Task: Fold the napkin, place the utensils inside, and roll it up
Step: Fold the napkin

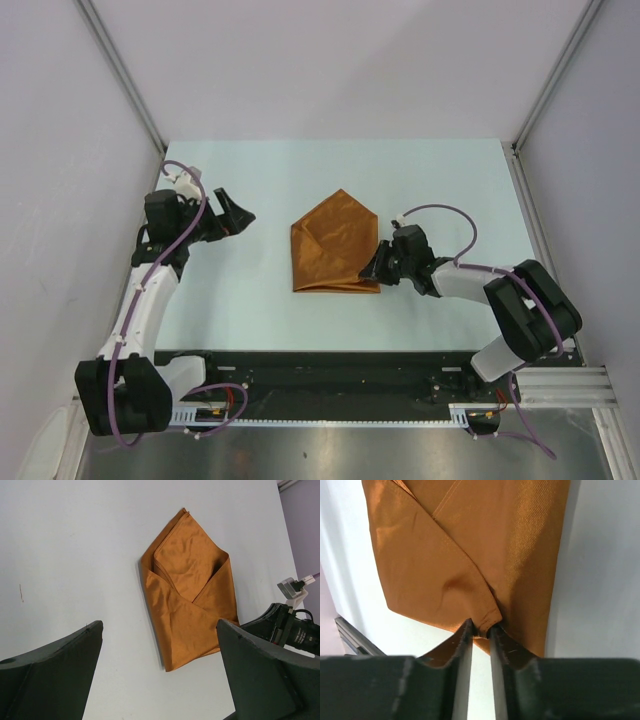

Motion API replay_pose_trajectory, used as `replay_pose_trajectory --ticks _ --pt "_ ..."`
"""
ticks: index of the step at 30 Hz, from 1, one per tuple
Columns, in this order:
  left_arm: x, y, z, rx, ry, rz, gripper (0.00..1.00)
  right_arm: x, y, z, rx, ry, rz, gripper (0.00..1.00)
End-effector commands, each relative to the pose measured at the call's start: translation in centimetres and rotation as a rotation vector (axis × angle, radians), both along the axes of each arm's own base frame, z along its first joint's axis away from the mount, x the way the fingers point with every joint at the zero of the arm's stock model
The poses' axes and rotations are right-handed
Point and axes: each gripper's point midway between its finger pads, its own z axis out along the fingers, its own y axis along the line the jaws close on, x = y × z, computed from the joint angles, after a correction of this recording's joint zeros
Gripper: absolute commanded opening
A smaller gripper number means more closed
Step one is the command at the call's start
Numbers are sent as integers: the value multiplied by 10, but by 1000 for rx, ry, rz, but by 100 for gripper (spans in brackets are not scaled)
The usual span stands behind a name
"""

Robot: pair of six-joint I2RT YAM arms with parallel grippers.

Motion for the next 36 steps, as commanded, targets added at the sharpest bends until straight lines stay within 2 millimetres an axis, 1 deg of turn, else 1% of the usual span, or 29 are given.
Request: replay_pose_trajectory --ticks 1,3,4,5,7,10,15,22,26,28,29,32,33,34,35,36 --pt "0 0 14 -19 -57 -12 100 21 12 24 45 -100 -4 14" --pt "0 -2 13 -21 -56 -18 100 23 12 29 53 -120 1 8" --pt "0 -1 12 -22 -54 -18 100 25 11 31 54 -129 1 2" --pt "-1 -2 12 -25 -54 -21 100 26 10 33 56 -138 2 0" --pt "-1 -3 12 -30 -56 -22 100 26 7 38 52 -154 4 0" --pt "-3 -6 9 -53 -52 -33 100 23 2 37 26 -157 4 0" --pt "-3 -10 9 -76 -54 -51 100 12 -10 40 -1 -178 -7 0" --pt "-6 -15 8 -70 -58 -57 100 2 -27 29 -57 -185 -36 0" --pt "-8 -26 7 -55 -59 -84 100 0 -30 21 -77 -181 -35 0" --pt "-10 -28 5 -47 -52 -81 100 -2 -32 17 -87 -172 -35 0" --pt "-12 -36 4 -42 -48 -94 100 -2 -33 16 -88 -175 -37 0" --pt "-19 -48 -2 -66 -32 -96 100 -6 -35 14 -100 -174 -44 0" --pt "-19 -51 -1 -78 -46 -93 100 -7 -37 12 -106 -172 -46 0" --pt "-25 -58 -12 -90 -28 -101 100 -9 -38 12 -109 -170 -49 0" --pt "-27 -62 -17 -117 -11 -92 100 -9 -40 11 -114 -170 -55 0" --pt "-30 -64 -30 -127 2 -81 99 -10 -41 11 -118 -169 -57 0"
